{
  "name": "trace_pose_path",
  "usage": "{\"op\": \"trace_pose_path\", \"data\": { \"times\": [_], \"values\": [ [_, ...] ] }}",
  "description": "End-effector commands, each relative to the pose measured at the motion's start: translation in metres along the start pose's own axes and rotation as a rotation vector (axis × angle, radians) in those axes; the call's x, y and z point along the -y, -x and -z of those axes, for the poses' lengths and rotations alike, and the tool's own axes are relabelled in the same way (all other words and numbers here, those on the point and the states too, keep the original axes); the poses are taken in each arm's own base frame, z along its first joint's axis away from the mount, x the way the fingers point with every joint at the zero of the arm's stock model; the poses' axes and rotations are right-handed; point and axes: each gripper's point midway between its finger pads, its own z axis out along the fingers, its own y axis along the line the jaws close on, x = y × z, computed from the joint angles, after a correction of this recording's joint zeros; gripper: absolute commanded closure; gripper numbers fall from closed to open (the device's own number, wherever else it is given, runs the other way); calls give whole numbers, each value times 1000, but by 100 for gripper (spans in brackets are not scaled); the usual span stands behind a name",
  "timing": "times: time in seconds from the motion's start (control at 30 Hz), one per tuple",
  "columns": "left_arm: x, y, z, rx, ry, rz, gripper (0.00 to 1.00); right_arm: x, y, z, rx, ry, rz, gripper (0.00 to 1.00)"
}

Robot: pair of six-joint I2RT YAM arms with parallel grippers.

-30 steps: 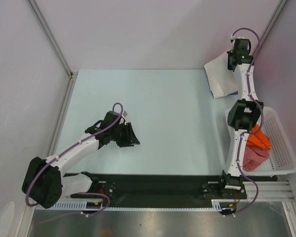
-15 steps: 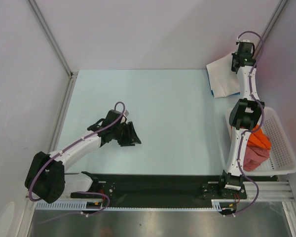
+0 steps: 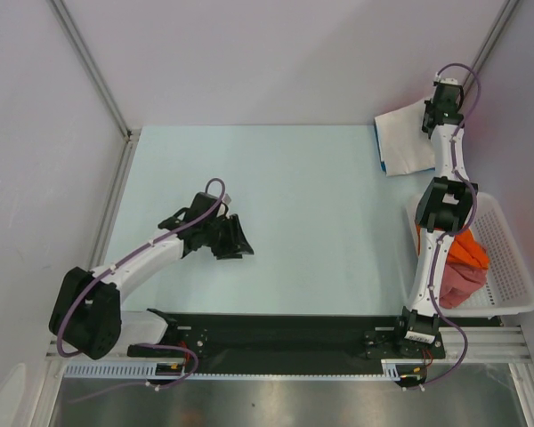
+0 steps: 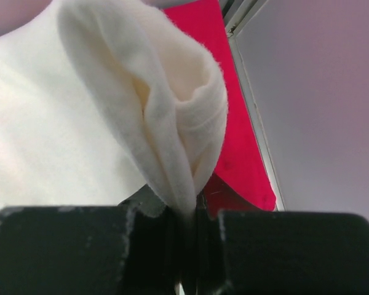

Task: Fold and stack the t-shirts
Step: Neatly place the folded tshirt to the corner

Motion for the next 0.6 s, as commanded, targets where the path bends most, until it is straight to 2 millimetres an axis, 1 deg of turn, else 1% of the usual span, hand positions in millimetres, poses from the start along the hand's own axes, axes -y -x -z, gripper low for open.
{"op": "trace_pose_path", "data": {
  "times": [0.0,0.03,0.07,0.1,0.13,0.17,0.2,0.23,0.27,0.3,0.33,0.37,0.43,0.47,0.5,0.53,0.57],
  "values": [
    [10,12,7,12,-23,-28,52,28,43,-6,166,-86,-24,100],
    [8,9,6,1,-14,-26,52,33,42,-10,171,-98,-14,98],
    [8,10,7,0,-11,-28,52,37,41,-15,178,-109,-12,92],
    [6,8,7,-7,-5,-31,52,43,48,-17,213,-130,-15,79],
    [5,5,8,-18,4,-29,52,47,46,-22,222,-149,-6,46],
    [4,4,10,-21,4,-30,52,53,50,-24,239,-176,14,34],
    [3,3,10,-26,8,-29,52,61,57,-23,267,-200,5,31],
    [1,0,11,-35,15,-25,52,70,66,-20,295,-218,-13,31],
    [2,-2,13,-37,13,-25,52,81,70,-17,307,-238,-11,31],
    [2,-3,15,-38,9,-24,52,91,79,-11,335,-278,-18,29],
    [2,-5,15,-41,8,-22,52,93,85,-7,350,-279,-18,29],
    [0,-7,16,-40,11,-18,52,96,97,4,371,-273,-23,30],
    [1,-5,20,-14,4,-15,52,97,102,14,373,-278,-38,31],
    [0,-7,21,-8,5,-10,51,97,110,23,386,-278,-43,30],
    [3,-4,24,11,-6,-7,51,86,111,27,376,-250,-44,29],
    [4,-4,26,20,-13,-5,51,79,114,33,374,-237,-44,28],
    [4,-4,26,25,-16,-1,51,71,111,35,356,-226,-41,27]
  ]
}}
